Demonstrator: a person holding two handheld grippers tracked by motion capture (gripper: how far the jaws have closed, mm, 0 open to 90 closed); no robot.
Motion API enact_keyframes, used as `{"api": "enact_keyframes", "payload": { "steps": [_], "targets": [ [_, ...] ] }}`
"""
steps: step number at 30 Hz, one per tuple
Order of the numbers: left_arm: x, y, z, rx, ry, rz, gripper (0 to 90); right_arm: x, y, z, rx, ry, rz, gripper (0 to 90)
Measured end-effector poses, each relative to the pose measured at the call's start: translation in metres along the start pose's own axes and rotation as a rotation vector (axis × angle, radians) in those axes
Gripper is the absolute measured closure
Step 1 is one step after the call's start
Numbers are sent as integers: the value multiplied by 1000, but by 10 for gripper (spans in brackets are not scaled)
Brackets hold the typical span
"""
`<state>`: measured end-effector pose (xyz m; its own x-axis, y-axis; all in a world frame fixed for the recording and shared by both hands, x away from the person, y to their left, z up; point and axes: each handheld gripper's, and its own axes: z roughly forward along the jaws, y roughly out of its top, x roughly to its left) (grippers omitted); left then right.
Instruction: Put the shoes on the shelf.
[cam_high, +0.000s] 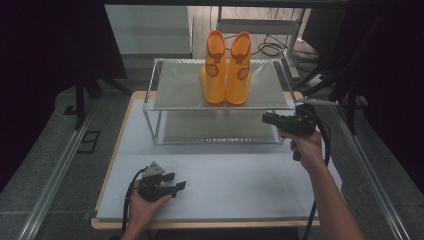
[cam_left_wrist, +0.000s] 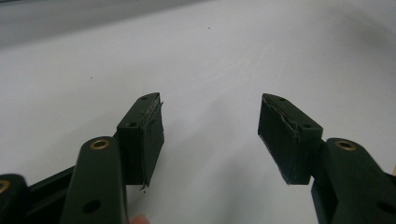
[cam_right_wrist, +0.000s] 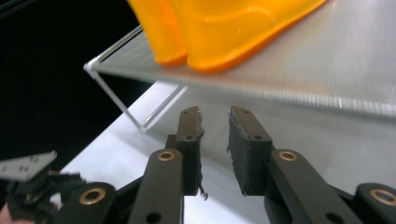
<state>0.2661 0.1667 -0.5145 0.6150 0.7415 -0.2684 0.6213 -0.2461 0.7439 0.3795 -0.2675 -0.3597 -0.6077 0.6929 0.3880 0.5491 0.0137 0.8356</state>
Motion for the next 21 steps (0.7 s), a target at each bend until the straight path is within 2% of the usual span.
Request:
{"api": "enact_keyframes", "payload": {
  "steps": [3, 5, 8, 9, 11, 14, 19, 21],
  "targets": [
    [0, 0, 0, 0, 2, -1, 403, 1, -24, -17, -17, -3, -30, 693],
    [0, 0, 1, 1, 3, -2, 403, 1, -28, -20, -19, -6, -33, 690],
    [-1, 0, 1, 1, 3, -2, 403, 1, -47, -30, -30, -10, -48, 676],
    [-1, 0, 1, 1, 3, -2, 402, -1, -60, -34, -30, -7, -41, 669],
    [0, 0, 1, 4, 4, 0, 402, -1, -67, -36, -24, -11, -41, 667],
    [0, 0, 1, 4, 6, -2, 402, -3, -87, -39, -8, -28, -52, 657],
    [0, 0, 2, 5, 9, 2, 402, -7, -117, -44, 10, -26, -38, 648],
    [0, 0, 2, 5, 9, 3, 402, -9, -128, -44, 31, -41, -40, 644]
  ]
}}
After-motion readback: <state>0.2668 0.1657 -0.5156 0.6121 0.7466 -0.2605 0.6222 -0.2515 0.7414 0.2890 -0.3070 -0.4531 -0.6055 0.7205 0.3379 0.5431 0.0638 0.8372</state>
